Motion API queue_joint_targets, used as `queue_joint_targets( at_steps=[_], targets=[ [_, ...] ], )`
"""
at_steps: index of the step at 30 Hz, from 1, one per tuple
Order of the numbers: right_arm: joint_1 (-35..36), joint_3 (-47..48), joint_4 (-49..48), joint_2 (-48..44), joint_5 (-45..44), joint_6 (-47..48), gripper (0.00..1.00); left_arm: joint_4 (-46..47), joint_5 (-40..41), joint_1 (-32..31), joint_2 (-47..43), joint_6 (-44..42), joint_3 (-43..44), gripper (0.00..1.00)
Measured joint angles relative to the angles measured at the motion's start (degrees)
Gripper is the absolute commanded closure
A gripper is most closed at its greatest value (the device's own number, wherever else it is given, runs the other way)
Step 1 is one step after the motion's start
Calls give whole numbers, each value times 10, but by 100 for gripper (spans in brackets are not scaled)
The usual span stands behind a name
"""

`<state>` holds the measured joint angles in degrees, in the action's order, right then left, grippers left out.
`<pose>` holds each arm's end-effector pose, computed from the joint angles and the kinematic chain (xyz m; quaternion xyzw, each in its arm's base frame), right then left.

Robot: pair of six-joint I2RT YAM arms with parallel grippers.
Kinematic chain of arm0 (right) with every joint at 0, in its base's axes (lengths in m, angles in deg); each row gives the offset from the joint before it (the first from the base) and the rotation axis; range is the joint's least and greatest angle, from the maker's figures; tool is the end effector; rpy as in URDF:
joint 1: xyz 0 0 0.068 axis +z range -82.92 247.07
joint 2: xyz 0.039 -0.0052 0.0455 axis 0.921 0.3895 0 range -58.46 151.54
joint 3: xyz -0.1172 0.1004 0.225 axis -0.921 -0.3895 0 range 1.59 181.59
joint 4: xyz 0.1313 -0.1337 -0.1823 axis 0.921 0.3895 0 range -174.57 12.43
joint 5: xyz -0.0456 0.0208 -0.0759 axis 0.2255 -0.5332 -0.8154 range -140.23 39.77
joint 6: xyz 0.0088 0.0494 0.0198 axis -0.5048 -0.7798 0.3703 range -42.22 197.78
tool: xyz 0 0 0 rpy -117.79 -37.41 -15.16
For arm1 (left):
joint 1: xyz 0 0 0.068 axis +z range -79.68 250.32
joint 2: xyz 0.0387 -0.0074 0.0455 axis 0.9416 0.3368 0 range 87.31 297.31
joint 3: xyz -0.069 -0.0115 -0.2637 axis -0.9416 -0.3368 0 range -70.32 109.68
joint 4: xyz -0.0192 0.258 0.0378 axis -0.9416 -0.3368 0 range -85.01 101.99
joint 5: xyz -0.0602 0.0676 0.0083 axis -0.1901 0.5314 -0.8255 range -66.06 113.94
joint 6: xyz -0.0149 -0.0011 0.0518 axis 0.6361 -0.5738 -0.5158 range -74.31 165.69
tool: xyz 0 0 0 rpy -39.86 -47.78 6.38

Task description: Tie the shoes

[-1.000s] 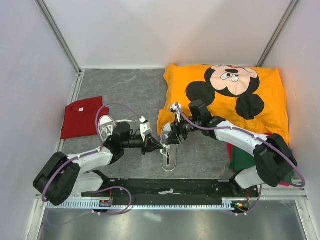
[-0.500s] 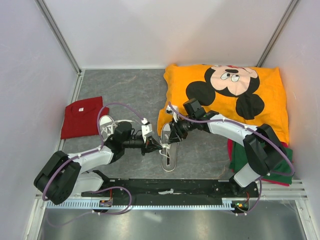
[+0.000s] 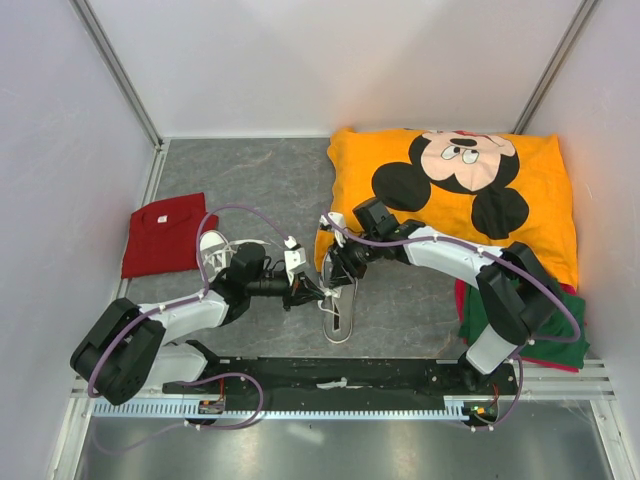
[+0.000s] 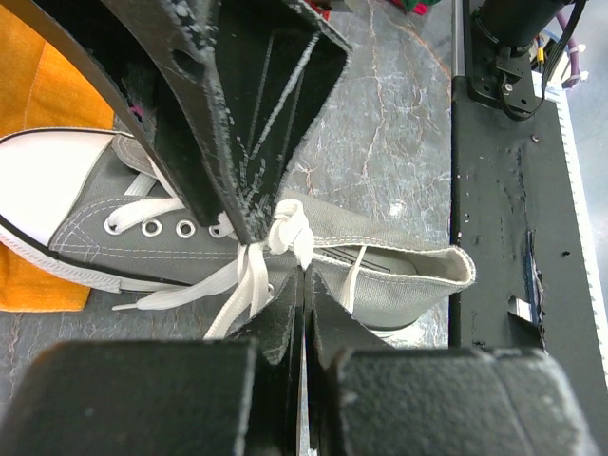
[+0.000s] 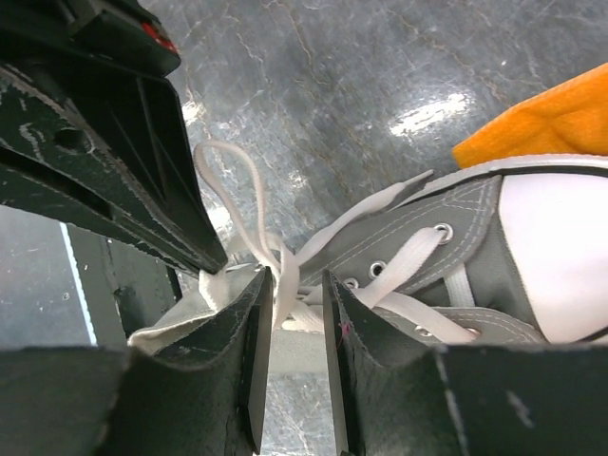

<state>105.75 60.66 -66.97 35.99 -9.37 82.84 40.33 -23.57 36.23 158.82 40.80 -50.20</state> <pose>0.2476 0.2280 0.2031 -0.4338 0.7834 0.4029 0.1891 0.1727 -0.1485 0.1715 0.4641 0.6456 -0.4524 0.4039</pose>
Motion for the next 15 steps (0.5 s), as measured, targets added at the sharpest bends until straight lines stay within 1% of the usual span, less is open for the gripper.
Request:
queue_joint_targets(
  at_steps=[10, 13, 15],
  targets=[
    [9, 4, 16, 0, -13, 18, 67, 0, 4, 0, 0, 0, 0, 98],
    [15, 4, 21, 0, -16, 26, 75, 0, 9, 0, 1, 0, 2, 98],
    [17, 4, 24, 0, -20, 30, 86, 0, 9, 0, 1, 0, 2, 99]
  ],
)
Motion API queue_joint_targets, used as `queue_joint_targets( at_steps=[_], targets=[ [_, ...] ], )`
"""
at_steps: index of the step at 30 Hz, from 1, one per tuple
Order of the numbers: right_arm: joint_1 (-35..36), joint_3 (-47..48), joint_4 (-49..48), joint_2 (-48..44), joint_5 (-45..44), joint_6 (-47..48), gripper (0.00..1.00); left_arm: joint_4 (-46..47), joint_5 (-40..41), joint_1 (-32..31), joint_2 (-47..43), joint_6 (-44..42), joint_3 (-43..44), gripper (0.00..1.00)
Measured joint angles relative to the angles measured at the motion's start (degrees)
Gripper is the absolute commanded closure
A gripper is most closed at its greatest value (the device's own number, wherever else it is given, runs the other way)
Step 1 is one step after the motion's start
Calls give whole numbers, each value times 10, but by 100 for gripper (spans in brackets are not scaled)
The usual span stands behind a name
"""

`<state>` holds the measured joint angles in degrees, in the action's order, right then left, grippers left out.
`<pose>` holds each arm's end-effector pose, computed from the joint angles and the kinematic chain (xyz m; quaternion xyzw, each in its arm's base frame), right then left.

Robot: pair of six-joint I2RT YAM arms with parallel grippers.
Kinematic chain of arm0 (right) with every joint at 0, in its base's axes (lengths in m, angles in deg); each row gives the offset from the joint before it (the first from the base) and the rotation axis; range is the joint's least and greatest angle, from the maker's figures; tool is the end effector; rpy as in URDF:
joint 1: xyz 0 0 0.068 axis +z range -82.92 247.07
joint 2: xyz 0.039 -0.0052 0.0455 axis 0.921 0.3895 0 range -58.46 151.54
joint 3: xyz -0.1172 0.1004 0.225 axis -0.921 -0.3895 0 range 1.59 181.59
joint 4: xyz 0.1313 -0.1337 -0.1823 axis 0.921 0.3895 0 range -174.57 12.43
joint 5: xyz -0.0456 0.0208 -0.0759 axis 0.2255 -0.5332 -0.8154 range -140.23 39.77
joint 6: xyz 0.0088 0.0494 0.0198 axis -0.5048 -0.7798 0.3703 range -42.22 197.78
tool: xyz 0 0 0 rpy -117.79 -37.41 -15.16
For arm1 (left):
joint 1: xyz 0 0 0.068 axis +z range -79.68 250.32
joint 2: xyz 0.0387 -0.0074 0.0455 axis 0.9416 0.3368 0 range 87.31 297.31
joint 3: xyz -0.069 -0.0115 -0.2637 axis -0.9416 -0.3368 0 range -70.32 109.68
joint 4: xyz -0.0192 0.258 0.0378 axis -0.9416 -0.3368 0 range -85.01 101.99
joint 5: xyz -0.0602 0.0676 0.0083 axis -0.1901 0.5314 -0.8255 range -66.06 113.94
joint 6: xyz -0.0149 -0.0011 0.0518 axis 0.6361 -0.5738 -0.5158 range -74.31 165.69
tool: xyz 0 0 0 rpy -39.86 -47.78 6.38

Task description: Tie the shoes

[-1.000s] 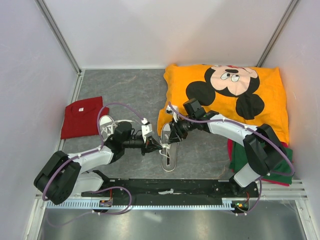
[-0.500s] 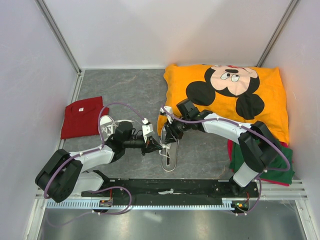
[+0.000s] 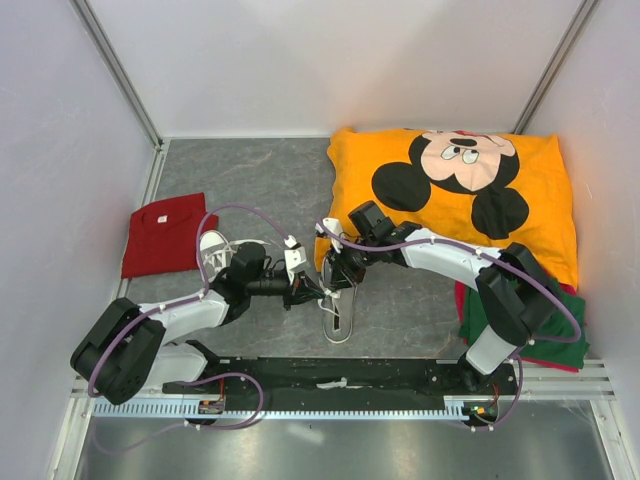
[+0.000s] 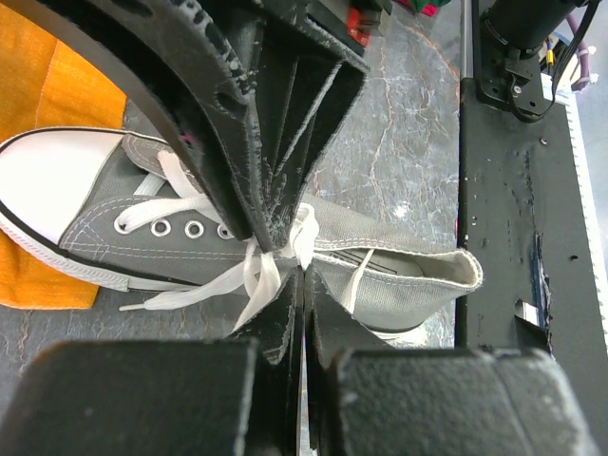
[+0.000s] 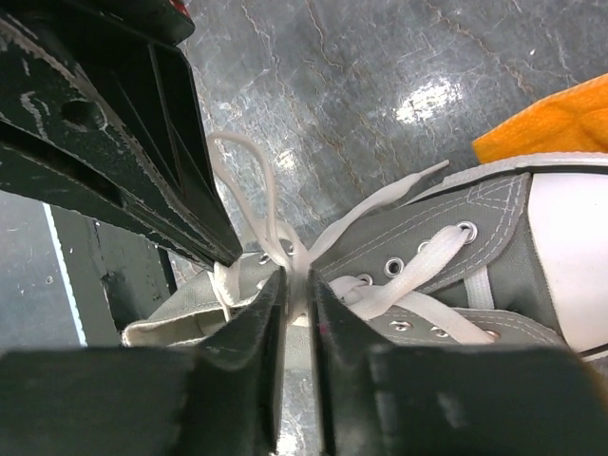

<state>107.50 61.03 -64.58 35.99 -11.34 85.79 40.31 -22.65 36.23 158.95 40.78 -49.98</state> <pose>0.2397 0.2335 0.2019 -0.4602 0.7791 0.3840 0.1836 0.1739 -0.1489 0.1719 0.4614 0.6490 -0.4469 0.4077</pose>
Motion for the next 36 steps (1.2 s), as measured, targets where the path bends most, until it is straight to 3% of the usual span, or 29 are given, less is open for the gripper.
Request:
queue_joint_targets(
  at_steps=[2, 23, 36],
  targets=[
    [2, 0, 2, 0, -2, 5, 100, 0, 0, 0, 0, 0, 0, 98],
    [2, -5, -12, -53, -17, -24, 100, -109, 35, 0, 42, 2, 60, 98],
    [2, -20, -23, -54, -13, -38, 100, -82, 37, -25, 53, 62, 75, 98]
  ],
)
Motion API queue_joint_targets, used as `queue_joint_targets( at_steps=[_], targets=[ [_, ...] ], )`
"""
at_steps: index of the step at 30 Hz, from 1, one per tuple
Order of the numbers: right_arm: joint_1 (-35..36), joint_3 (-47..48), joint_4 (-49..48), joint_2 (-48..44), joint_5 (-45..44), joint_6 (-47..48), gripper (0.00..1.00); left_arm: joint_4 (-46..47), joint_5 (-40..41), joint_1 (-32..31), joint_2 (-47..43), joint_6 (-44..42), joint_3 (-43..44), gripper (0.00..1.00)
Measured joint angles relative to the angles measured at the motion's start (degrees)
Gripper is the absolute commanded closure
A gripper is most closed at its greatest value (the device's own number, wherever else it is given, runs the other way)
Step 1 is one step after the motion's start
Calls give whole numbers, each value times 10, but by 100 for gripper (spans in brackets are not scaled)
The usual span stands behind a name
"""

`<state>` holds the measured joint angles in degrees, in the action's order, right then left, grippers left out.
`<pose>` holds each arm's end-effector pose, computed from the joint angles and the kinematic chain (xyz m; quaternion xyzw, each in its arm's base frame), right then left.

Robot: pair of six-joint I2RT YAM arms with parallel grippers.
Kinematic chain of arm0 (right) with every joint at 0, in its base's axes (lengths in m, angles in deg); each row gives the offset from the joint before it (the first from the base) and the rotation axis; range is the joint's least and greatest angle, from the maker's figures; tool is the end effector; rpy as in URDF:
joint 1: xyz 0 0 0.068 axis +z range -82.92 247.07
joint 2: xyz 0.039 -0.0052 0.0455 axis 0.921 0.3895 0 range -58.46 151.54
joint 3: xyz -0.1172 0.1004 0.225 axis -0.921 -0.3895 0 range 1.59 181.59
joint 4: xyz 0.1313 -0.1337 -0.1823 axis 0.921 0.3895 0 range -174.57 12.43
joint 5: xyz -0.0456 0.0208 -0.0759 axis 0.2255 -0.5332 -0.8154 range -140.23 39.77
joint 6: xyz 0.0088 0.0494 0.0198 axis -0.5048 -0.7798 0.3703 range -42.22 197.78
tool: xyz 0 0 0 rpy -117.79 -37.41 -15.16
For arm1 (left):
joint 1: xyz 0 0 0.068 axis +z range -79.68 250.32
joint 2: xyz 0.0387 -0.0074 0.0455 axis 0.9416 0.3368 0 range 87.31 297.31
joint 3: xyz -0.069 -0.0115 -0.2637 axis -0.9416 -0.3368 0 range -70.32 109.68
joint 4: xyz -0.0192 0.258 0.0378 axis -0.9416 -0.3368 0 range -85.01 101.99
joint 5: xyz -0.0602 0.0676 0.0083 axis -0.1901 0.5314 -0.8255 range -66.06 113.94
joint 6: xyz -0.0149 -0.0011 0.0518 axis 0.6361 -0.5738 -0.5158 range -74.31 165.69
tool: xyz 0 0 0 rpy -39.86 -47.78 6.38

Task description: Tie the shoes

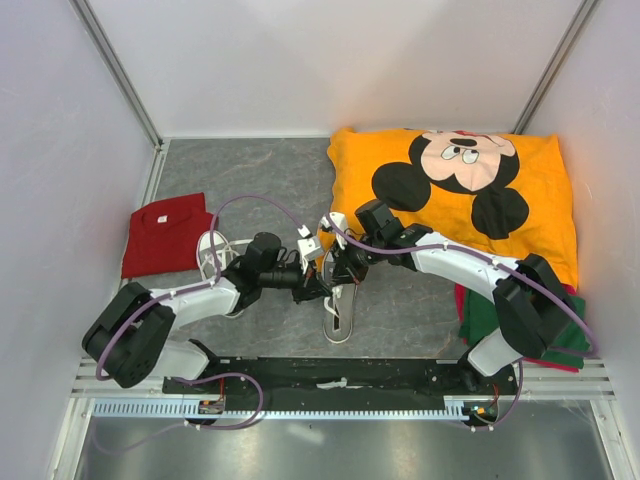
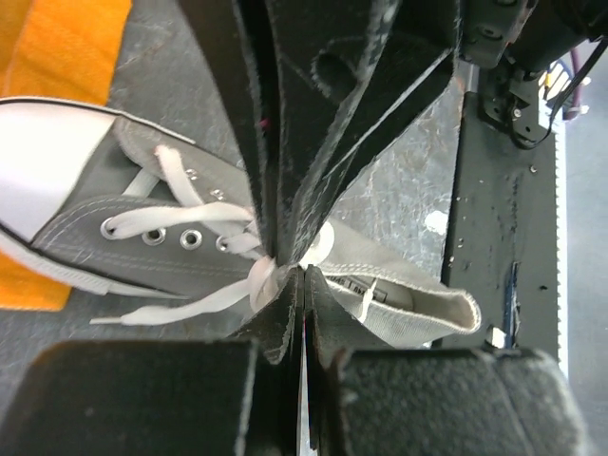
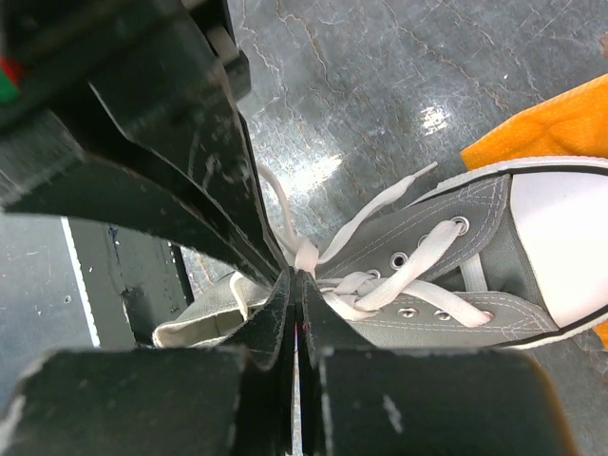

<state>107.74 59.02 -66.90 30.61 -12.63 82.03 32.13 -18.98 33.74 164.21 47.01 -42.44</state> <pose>0.2304 0.2266 0.2225 -0.4426 0.7775 0.3899 0.2182 0.1893 -0.1706 0.1767 0.4199 0.7074 -0.4516 0.3453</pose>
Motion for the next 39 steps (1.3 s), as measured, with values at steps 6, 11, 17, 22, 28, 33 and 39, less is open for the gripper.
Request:
queue_joint_targets(
  at_steps=[6, 11, 17, 22, 28, 33, 39],
  targets=[
    [0, 0, 0, -2, 1, -4, 100, 21, 12, -7, 15, 15, 2, 98],
    [-4, -2, 0, -7, 0, -4, 100, 33, 29, -8, 16, 29, 2, 98],
    [-6, -5, 0, -12, 1, -5, 100, 70, 45, -7, 16, 54, -12, 98],
    [-7, -5, 0, -12, 3, -9, 70, 110, 51, -7, 21, 73, -27, 98],
    [-19, -5, 5, -12, 32, -22, 48, 151, 52, -6, 22, 78, -44, 98],
    [-80, -5, 4, -12, 73, -47, 59, 169, 51, -6, 23, 78, -51, 99],
    [-104, -6, 4, -12, 82, -44, 65, 178, 50, -6, 23, 78, -56, 98]
  ],
)
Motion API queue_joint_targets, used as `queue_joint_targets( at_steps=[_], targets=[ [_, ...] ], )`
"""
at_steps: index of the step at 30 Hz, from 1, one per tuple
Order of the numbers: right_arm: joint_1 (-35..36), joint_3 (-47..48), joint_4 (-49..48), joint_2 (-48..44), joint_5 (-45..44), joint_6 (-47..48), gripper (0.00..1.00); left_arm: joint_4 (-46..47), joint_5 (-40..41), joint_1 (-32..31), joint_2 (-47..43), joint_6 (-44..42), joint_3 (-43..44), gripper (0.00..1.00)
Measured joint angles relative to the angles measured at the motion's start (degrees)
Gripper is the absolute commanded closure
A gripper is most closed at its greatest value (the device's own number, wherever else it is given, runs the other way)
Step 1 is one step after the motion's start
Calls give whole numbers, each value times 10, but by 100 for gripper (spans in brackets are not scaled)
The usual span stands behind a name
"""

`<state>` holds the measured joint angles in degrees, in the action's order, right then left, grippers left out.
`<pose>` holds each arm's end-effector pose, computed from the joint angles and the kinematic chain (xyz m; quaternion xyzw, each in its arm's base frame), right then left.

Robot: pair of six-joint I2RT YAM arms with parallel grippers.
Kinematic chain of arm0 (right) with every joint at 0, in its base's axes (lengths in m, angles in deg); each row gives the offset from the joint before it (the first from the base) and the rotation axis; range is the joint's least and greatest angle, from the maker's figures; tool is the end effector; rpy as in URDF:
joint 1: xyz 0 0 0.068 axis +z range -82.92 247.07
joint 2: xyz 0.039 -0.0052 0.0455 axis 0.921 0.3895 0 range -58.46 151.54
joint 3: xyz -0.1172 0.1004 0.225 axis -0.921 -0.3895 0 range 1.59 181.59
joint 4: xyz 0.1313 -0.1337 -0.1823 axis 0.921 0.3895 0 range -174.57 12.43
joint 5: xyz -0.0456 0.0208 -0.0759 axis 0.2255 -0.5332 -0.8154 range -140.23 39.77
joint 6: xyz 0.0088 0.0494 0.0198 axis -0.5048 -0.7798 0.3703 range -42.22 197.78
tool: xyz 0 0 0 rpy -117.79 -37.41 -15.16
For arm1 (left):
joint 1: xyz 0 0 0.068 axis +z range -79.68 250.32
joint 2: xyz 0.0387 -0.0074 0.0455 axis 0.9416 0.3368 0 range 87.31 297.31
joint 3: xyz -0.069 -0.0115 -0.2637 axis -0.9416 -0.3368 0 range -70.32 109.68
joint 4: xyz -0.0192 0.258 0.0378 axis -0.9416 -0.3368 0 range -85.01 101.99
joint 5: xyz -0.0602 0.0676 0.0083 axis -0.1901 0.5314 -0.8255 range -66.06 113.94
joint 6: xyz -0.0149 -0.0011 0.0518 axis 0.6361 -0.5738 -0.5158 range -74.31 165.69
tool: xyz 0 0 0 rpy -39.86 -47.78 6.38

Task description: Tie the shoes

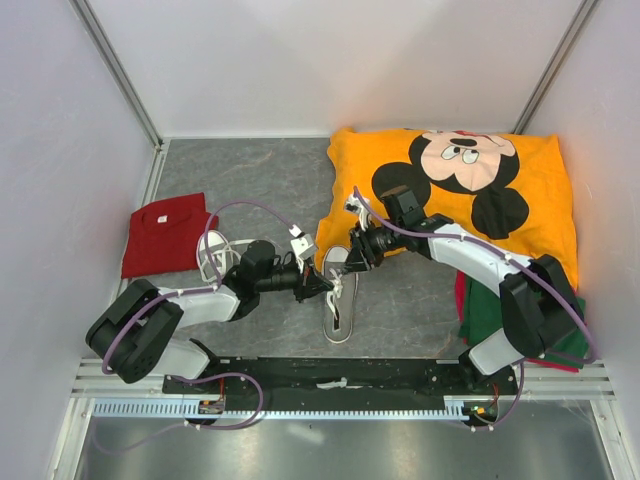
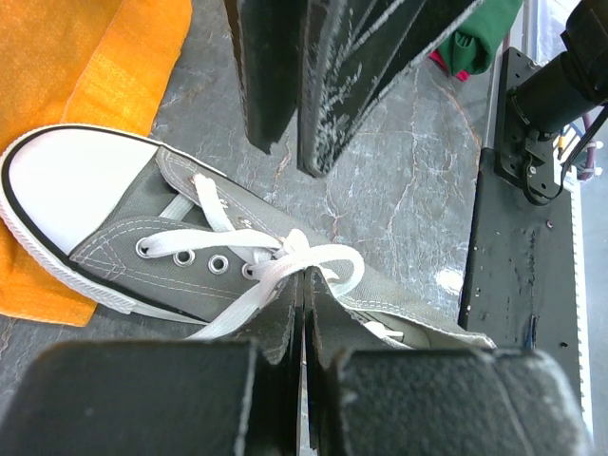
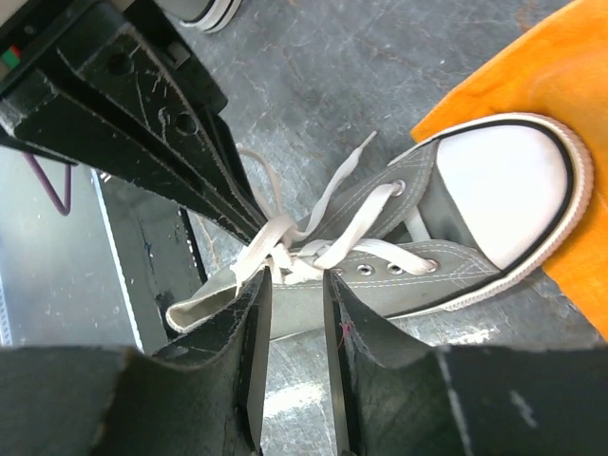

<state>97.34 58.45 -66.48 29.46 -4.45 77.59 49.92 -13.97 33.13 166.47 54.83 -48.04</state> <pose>0.2600 0.1812 0.2275 -0.3551 0.7985 0.4362 0.2145 0.1868 -0.1691 0.1672 0.3696 0.7011 -0.4593 0.4013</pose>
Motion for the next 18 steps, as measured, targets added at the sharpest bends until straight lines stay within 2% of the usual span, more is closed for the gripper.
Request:
queue_joint_targets(
  at_steps=[18],
  targets=[
    [12, -2, 2, 34, 38, 80, 58, 16, -26, 0, 6, 0, -2, 98]
  ],
)
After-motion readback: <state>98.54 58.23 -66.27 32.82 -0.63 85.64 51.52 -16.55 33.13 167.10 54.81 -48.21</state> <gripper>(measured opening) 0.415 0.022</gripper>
